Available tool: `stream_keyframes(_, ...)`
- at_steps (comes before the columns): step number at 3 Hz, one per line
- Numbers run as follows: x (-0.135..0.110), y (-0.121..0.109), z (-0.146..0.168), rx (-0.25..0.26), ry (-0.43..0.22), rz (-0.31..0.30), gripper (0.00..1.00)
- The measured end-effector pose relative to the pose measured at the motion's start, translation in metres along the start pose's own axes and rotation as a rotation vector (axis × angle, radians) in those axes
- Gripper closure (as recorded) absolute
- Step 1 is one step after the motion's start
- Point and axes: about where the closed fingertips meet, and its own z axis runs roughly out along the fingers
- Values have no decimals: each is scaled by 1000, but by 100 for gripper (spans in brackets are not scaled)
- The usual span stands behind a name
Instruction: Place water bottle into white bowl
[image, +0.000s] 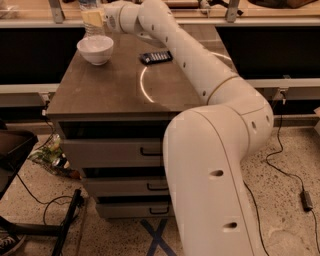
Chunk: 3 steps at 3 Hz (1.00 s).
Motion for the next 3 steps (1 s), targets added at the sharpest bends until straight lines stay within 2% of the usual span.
stream_keyframes(2, 31, 11, 8, 11, 12, 24, 100)
stream_keyframes(3, 46, 14, 7, 19, 16, 16, 100)
